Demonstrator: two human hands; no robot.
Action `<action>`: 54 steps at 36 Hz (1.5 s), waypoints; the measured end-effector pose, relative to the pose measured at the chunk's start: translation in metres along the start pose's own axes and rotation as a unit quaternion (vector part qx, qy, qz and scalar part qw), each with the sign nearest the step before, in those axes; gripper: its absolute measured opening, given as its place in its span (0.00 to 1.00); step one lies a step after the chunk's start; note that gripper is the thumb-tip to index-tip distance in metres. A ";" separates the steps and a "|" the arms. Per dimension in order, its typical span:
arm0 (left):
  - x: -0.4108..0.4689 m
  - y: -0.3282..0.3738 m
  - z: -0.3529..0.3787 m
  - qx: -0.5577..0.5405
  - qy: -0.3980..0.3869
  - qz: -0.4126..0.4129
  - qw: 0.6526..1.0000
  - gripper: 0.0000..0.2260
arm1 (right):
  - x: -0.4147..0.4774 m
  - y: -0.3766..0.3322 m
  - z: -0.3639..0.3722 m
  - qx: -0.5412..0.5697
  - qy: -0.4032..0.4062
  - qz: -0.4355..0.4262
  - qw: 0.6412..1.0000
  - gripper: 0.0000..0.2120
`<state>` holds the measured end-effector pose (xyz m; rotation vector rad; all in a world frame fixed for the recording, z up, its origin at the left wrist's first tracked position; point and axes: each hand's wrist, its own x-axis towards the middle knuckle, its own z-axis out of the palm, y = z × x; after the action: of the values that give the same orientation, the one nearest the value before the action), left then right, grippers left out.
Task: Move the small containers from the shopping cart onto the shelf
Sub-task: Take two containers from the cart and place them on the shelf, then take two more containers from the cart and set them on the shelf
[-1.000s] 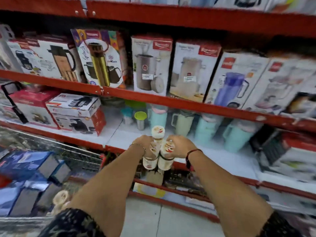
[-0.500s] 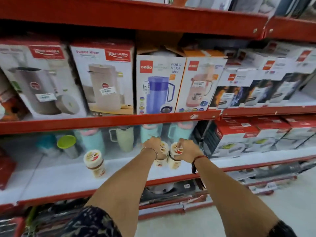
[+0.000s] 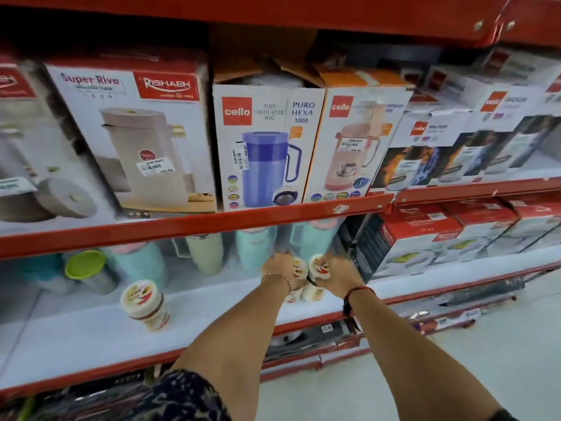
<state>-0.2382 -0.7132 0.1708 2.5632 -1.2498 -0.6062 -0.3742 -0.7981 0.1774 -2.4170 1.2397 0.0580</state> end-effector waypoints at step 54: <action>-0.467 -0.602 -0.046 -0.024 0.052 -0.360 0.931 0.19 | -0.323 -0.521 0.374 -0.122 -0.211 -0.445 0.862 0.30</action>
<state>-0.0553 0.0259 0.1104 2.9266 -0.2145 -0.5947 -0.1024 -0.1393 0.0908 -2.7403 -0.1399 0.4581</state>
